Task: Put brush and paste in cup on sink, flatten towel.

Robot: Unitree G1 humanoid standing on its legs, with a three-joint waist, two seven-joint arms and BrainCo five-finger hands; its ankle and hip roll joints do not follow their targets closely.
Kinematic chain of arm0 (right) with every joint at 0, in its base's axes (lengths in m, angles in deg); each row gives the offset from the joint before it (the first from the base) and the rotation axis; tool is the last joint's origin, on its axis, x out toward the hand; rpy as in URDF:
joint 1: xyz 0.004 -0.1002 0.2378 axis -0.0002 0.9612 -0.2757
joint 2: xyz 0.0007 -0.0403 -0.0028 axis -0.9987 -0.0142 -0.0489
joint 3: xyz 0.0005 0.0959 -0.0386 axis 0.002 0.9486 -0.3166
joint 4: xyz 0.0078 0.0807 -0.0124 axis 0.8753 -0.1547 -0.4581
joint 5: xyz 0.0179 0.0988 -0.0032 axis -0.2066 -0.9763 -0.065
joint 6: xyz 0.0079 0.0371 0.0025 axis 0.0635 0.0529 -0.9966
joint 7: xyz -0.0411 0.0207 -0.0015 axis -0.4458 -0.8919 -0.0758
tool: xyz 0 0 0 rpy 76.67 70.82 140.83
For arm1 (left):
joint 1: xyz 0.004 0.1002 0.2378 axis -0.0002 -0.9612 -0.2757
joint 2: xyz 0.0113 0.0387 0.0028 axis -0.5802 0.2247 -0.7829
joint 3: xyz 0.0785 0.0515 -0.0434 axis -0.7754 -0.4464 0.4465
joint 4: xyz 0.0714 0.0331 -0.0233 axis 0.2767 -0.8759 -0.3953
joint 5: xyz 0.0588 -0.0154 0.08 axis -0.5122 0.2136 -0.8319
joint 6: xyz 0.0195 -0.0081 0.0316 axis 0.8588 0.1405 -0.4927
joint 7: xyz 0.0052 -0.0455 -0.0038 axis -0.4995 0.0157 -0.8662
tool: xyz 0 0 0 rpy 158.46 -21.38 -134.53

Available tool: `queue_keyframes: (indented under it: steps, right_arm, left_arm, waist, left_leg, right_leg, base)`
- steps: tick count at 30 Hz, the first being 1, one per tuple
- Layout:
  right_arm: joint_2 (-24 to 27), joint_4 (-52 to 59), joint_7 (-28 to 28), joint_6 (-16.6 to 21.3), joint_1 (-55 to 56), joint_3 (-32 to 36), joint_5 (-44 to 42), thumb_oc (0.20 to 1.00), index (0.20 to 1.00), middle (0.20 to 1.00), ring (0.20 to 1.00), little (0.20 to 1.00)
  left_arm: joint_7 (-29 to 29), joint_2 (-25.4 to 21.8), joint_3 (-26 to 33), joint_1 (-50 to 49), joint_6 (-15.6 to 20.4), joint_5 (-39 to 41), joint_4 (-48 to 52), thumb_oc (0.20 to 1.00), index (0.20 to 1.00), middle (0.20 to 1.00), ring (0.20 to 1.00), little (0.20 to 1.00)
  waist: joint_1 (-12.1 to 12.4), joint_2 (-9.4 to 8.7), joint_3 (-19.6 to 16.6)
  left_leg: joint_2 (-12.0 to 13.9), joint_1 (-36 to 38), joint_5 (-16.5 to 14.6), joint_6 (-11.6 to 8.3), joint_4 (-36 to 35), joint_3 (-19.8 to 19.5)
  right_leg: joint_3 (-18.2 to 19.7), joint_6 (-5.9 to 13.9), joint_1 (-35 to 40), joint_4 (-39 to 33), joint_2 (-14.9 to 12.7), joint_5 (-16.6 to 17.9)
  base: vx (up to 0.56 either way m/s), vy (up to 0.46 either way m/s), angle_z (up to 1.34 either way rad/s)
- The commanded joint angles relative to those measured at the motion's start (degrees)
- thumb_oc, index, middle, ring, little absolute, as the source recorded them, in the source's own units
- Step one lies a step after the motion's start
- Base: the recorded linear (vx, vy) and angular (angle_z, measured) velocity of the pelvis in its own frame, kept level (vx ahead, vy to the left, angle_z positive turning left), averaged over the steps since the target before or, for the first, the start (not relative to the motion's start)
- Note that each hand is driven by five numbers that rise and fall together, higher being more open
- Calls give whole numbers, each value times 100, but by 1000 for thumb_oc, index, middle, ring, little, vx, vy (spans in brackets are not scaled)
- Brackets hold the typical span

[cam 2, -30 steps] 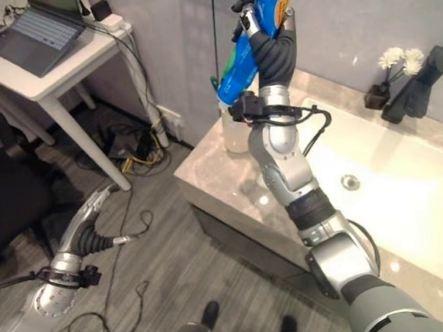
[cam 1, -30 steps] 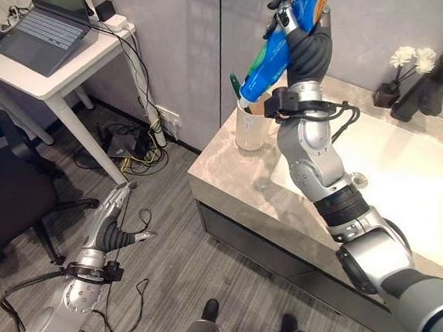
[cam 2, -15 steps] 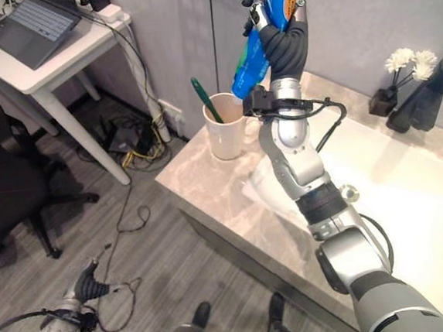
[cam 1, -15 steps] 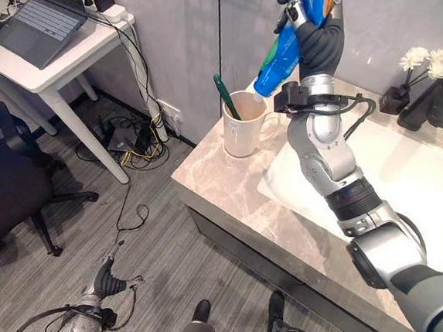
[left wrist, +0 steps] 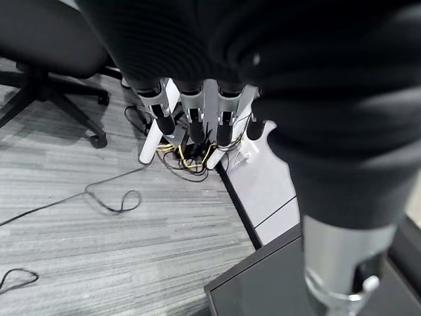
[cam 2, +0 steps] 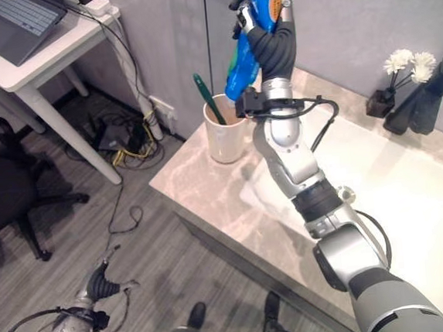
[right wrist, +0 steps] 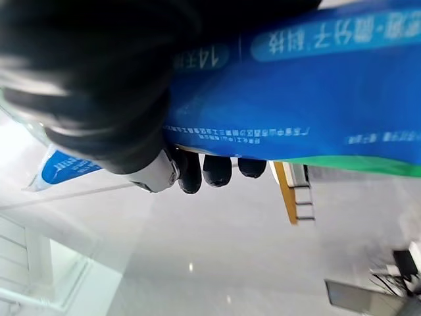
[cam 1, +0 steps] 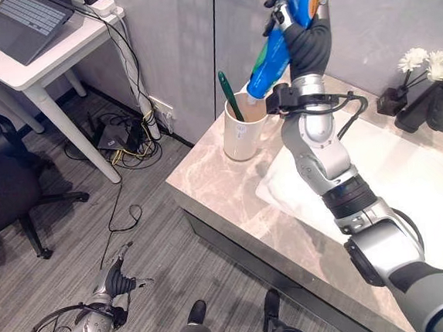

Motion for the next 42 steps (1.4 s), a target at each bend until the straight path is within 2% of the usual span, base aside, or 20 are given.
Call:
queue_keyframes:
  steps: [1, 17, 35, 42]
  right_arm:
    - [106, 537, -138, 236, -503, 129, 20, 200, 200, 200, 200, 200]
    - [24, 859, -247, 94, -188, -99, 437, 200, 200, 200, 200, 200]
    - [-208, -31, -206, -2, -162, -303, 742, 200, 200, 200, 200, 200]
    - [-392, -149, -106, -40, -135, -468, 1199, 200, 200, 200, 200, 200]
  left_arm:
    - [173, -194, 58, 98, 82, 15, -3, 1000, 1000, 1000, 1000, 1000]
    - [242, -133, 89, 138, 61, -122, -103, 1000, 1000, 1000, 1000, 1000]
    - [370, 22, -64, 297, 126, -129, -336, 1000, 1000, 1000, 1000, 1000]
    - [394, 80, -148, 350, 157, -150, -375, 1000, 1000, 1000, 1000, 1000]
  waist:
    - [11, -136, -119]
    - [-38, -393, -51]
    - [-73, -416, -22]
    - [-55, -406, -42]
  left_leg:
    - [-404, 381, -61, 504, -221, 328]
    - [-442, 470, -173, 552, -135, 530]
    - [-463, 572, -205, 573, -189, 694]
    - [-494, 553, -273, 584, -68, 673]
  right_leg:
    - [22, 470, -90, 397, -288, 98]
    - [238, 512, -33, 408, -277, 176]
    - [371, 553, -45, 368, -262, 239]
    - [371, 547, 18, 322, -261, 219]
  base:
    - [0, 0, 0]
    - [-10, 14, -5]
    - [-7, 11, -7]
    - [0, 0, 0]
